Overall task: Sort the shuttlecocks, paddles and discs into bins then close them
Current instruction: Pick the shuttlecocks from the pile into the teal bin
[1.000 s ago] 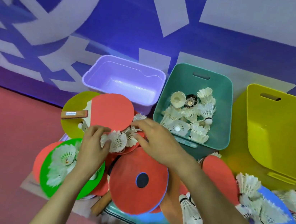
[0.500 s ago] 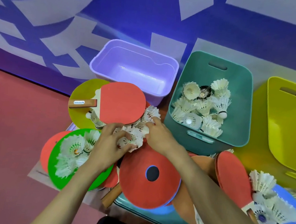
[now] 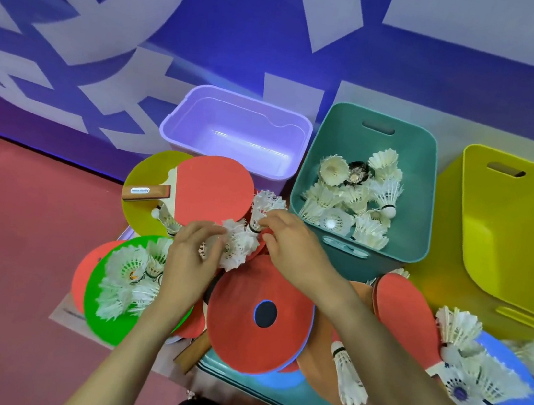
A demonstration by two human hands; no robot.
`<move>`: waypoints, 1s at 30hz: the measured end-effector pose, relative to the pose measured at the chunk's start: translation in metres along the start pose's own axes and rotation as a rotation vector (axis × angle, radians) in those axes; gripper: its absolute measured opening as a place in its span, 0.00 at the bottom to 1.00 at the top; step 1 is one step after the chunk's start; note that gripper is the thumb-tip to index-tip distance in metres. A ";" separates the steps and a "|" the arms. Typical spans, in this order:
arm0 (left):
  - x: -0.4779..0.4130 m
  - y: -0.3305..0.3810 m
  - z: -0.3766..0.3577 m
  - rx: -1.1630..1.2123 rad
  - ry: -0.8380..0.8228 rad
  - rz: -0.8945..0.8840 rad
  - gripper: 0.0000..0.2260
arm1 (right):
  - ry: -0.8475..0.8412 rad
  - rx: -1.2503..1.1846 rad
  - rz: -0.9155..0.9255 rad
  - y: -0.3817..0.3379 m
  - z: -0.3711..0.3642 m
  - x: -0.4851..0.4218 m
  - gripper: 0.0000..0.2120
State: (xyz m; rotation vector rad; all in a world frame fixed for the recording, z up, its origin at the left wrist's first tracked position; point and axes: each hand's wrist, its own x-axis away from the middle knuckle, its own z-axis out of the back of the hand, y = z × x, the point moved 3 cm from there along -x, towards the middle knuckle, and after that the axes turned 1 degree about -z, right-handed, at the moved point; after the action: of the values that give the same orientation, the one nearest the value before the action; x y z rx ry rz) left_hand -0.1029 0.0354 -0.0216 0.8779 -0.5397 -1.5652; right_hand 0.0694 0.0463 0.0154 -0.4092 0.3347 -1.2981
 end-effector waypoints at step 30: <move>-0.127 0.143 -0.134 -0.335 -0.672 -0.099 0.04 | 0.041 0.096 -0.409 0.154 0.131 0.015 0.17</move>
State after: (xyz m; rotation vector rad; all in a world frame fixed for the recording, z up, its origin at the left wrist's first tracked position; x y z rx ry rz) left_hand 0.0931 0.1498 0.0354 0.1067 -0.6799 -1.9703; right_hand 0.2653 0.0783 0.0583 -0.3817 0.2279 -1.7171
